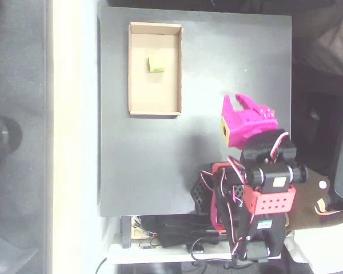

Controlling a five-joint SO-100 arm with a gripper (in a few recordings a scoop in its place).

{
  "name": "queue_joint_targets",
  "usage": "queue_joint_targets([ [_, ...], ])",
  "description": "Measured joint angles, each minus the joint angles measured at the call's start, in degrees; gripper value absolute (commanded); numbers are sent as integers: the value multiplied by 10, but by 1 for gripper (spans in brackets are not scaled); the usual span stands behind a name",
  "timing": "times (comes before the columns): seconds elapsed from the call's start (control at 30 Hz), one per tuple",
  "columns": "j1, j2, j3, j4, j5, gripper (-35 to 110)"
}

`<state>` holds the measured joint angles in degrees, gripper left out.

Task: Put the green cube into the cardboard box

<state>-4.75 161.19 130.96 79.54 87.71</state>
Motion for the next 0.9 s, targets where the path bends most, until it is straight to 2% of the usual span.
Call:
queue_joint_targets([
  [0.5, 25, 217, 230, -7, 0, 3],
  [0.9, 26, 286, 415, -141, 0, 3],
])
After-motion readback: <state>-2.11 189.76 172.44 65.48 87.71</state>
